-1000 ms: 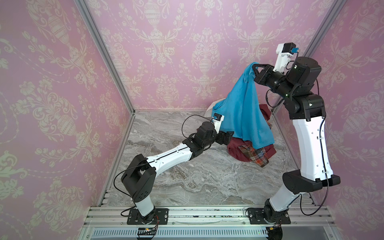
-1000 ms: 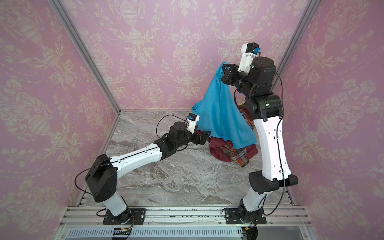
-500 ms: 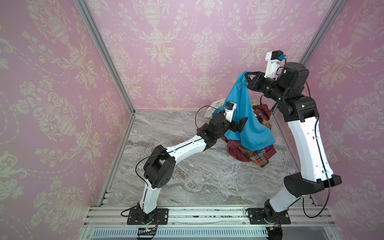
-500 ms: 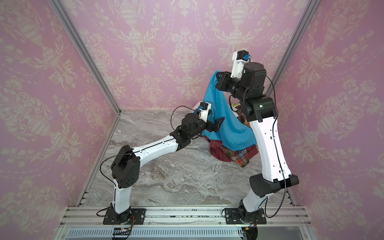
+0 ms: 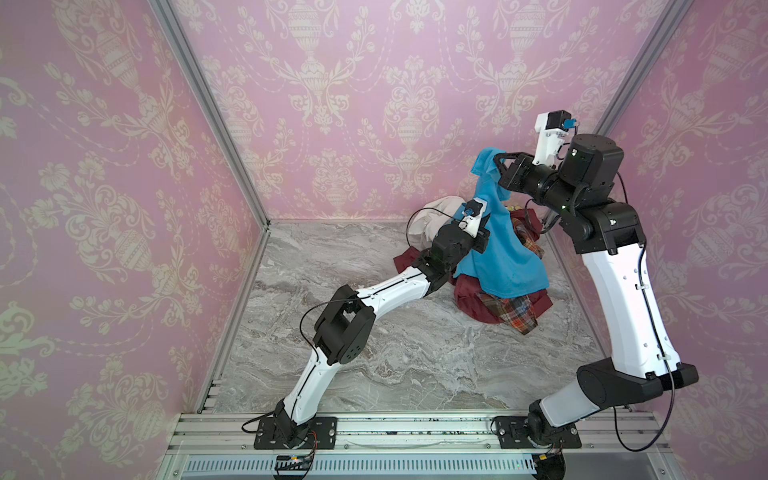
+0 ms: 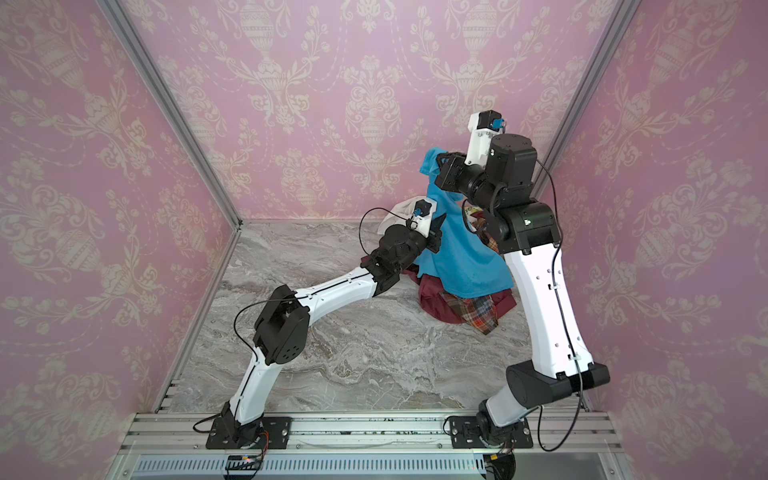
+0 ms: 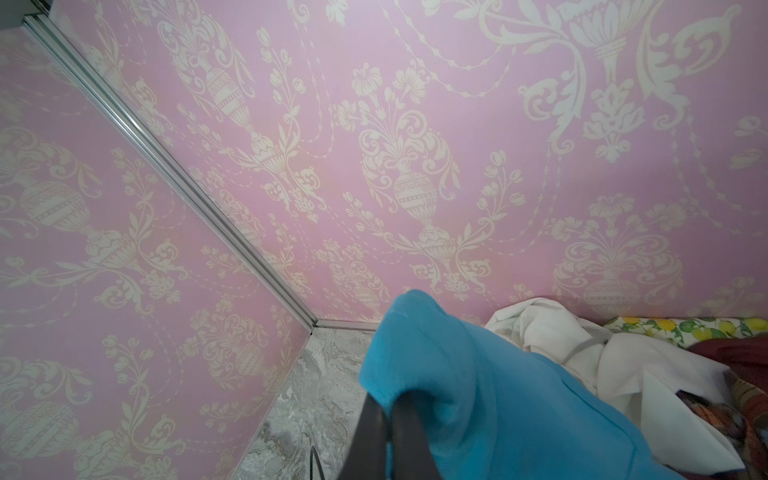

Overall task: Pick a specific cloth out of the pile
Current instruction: 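Grasp the hanging turquoise shirt with the left gripper below the right gripper, then carry the turquoise shirt off with the left gripper while the right gripper releases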

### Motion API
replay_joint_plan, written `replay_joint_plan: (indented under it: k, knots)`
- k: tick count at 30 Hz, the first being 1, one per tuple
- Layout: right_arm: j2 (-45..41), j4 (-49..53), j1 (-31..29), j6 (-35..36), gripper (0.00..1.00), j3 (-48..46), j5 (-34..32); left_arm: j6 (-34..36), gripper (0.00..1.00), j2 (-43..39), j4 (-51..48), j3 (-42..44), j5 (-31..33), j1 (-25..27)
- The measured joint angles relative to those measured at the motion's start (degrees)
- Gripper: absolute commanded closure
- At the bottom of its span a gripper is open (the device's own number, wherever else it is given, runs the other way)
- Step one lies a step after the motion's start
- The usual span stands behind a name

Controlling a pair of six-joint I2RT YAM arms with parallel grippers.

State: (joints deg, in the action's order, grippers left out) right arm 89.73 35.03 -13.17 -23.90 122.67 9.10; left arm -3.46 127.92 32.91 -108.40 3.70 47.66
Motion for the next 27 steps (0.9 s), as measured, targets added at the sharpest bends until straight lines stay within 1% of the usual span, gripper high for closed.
replay_joint_plan:
  k: [4, 10, 11, 14, 16, 17, 21, 24, 27]
  knots:
    - [0.00, -0.59, 2.14, -0.15, 1.00, -4.87, 0.15, -0.57, 1.00, -1.25, -1.62, 1.11, -1.05, -0.35]
    - [0.00, -2.14, 6.80, -1.64, 1.00, -12.44, 1.05, -3.63, 1.00, -5.42, -3.87, 3.23, -3.61, -1.92]
    - [0.00, -2.40, 7.37, -1.79, 0.96, -13.35, 1.22, -4.17, 1.00, -6.01, -4.31, 3.21, -4.09, -2.23]
    - [-0.76, -4.09, 9.11, -2.36, 0.74, -17.73, 1.79, -6.14, 1.00, -7.23, -6.27, 1.90, -5.57, -3.39]
    - [-2.14, -4.92, 10.03, -3.02, 0.55, -21.59, 2.16, -7.08, 1.00, -7.39, -7.93, 0.04, -6.51, -4.11]
    - [-2.71, -5.01, 10.25, -2.99, 0.50, -22.93, 2.38, -7.48, 1.00, -7.39, -8.98, -0.85, -6.80, -4.35]
    - [-6.32, -7.21, 10.69, -1.81, 0.36, -29.81, 3.48, -8.66, 1.00, -7.39, -15.47, -6.75, -8.52, -5.27]
    - [-10.03, -9.01, 10.69, -0.92, 0.28, -36.37, 4.66, -9.46, 1.00, -7.39, -19.50, -11.43, -9.68, -5.90]
    - [-12.87, -10.60, 10.69, 0.37, 0.22, -42.69, 5.57, -10.01, 1.00, -7.39, -24.83, -16.15, -11.15, -6.64]
